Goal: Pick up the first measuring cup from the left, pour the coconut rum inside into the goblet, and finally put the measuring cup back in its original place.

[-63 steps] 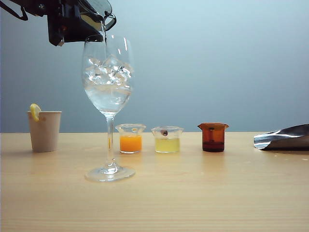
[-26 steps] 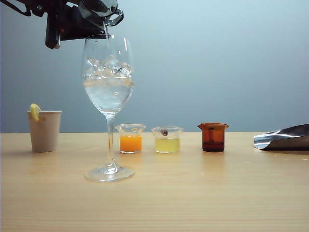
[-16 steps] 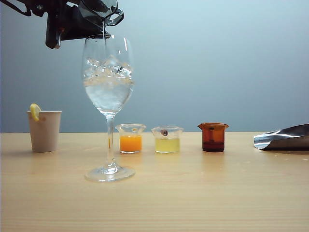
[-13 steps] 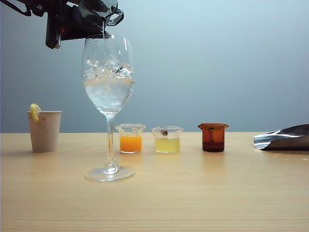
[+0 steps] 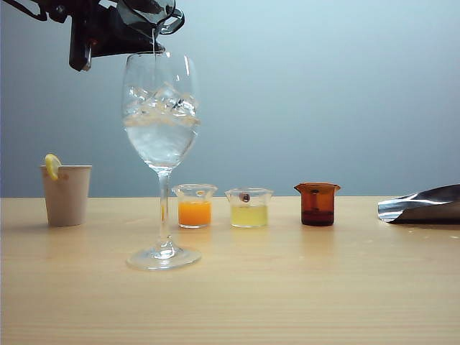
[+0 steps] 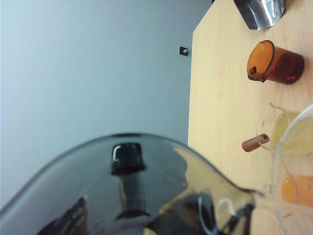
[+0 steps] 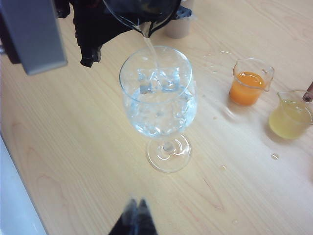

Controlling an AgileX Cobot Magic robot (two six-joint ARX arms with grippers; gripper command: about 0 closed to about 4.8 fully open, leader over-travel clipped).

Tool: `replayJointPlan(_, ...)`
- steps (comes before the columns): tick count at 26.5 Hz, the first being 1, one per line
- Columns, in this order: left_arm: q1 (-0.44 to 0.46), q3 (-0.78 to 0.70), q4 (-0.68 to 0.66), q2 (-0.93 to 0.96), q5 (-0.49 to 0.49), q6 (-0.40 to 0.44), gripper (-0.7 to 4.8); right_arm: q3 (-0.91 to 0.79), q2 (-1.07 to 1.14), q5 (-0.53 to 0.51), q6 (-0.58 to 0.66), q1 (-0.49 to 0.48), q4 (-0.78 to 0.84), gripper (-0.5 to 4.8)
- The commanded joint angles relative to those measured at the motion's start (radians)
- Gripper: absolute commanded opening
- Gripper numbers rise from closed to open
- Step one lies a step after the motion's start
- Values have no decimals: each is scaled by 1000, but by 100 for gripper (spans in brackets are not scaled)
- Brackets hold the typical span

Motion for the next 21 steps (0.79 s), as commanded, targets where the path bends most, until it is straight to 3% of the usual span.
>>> replayJointPlan(1, -1, 5, 26, -3, 4, 29, 204, 2, -3, -1, -3, 1, 8, -9)
replayJointPlan(4, -1, 5, 25, -3, 5, 70, 168, 2, -3, -1, -2, 1, 10, -9)
replayJointPlan(7, -1, 5, 21, -3, 4, 113, 169, 2, -3, 0, -2, 1, 9, -9)
replayJointPlan(21, -1, 5, 13, -3, 5, 111, 168, 2, -3, 0, -2, 0, 9, -9)
